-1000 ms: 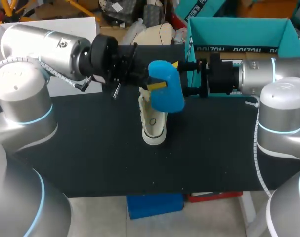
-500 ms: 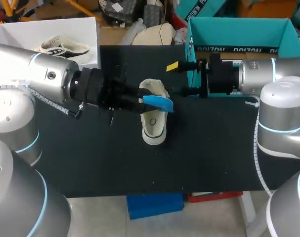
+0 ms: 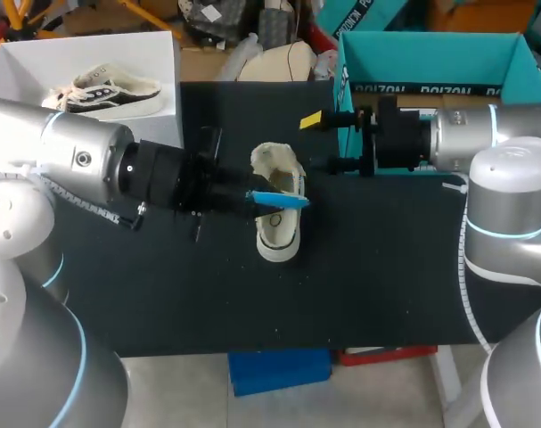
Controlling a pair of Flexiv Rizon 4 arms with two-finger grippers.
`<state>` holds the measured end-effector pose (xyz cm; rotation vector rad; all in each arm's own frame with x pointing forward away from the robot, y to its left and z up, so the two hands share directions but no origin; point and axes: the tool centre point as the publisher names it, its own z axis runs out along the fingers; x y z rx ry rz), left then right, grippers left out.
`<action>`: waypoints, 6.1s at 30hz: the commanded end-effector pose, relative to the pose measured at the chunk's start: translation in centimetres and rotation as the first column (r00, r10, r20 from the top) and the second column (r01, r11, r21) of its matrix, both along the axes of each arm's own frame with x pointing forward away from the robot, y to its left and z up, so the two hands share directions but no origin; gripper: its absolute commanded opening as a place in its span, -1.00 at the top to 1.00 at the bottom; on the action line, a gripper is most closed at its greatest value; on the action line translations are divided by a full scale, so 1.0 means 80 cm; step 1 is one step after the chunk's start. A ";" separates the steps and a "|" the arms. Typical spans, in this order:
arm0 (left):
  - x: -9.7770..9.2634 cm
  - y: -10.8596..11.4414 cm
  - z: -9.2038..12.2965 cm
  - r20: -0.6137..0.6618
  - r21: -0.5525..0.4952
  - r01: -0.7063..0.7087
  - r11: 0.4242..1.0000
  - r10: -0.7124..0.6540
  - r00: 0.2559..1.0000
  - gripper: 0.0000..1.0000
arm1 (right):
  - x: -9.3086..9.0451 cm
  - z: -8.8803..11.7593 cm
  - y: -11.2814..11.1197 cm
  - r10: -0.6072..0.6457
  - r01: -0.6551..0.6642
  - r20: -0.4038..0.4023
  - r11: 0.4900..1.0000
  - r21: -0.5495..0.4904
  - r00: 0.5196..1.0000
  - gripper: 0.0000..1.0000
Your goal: Take the shoe out of the shoebox, open the shoe tongue, remove and reinsert the insole, then place the shoe into the shoebox
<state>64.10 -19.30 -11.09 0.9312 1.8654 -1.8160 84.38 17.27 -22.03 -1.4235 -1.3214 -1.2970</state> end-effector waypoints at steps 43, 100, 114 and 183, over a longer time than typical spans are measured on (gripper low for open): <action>0.053 0.040 -0.186 0.778 -0.261 0.004 0.965 0.208 0.593 1.00 | 0.000 -0.001 0.002 -0.004 0.004 0.000 1.000 0.000 1.000 -1.00; 0.158 0.030 -0.202 0.810 -0.274 0.029 0.961 0.215 0.546 1.00 | -0.011 -0.045 0.080 0.226 -0.223 0.054 0.974 -0.049 0.973 0.04; 0.158 0.030 -0.202 0.810 -0.274 0.029 0.961 0.215 0.546 1.00 | -0.008 -0.054 0.099 0.222 -0.221 0.052 0.975 -0.028 0.974 0.17; 0.197 0.036 -0.054 0.828 0.501 -0.249 0.829 -0.374 0.418 -1.00 | 0.006 -0.063 0.097 0.190 -0.189 0.063 0.982 -0.025 0.980 1.00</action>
